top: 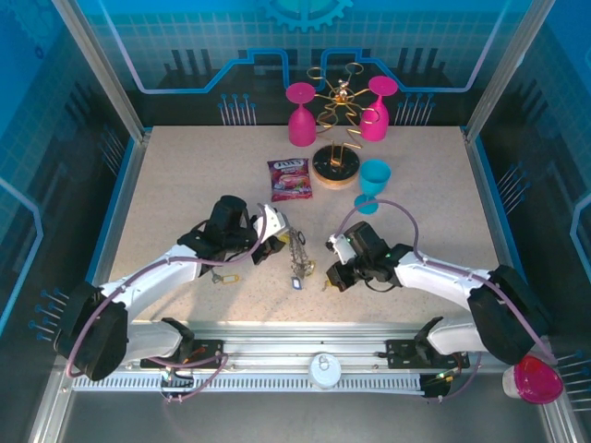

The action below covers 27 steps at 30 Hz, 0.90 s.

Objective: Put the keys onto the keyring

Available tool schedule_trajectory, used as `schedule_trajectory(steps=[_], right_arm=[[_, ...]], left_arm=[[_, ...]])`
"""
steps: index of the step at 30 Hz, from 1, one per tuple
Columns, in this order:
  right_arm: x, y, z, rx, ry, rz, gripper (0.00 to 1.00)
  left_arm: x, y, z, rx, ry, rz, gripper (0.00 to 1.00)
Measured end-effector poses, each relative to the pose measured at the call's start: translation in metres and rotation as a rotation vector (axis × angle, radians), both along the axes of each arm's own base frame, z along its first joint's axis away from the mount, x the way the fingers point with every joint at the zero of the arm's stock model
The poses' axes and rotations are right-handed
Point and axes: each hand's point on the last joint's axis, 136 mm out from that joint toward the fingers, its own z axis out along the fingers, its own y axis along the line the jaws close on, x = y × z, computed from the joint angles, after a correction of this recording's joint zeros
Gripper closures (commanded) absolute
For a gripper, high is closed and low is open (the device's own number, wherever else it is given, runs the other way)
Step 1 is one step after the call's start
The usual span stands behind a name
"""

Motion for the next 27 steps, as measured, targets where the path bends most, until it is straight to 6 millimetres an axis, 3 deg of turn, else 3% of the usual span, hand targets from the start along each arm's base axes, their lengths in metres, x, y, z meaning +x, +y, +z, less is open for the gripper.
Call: schedule_trajectory(steps=[9, 15, 27], right_arm=[[0.005, -0.005, -0.030, -0.043, 0.096, -0.063, 1.00], [0.009, -0.001, -0.029, -0.031, 0.093, -0.063, 0.91], [0.006, -0.003, -0.030, -0.044, 0.109, -0.063, 0.85]], left_arm=[[-0.005, -0.007, -0.002, 0.006, 0.008, -0.050, 1.00], [-0.005, -0.008, -0.002, 0.008, 0.011, -0.060, 1.00], [-0.006, -0.007, -0.003, 0.014, 0.016, -0.062, 1.00]])
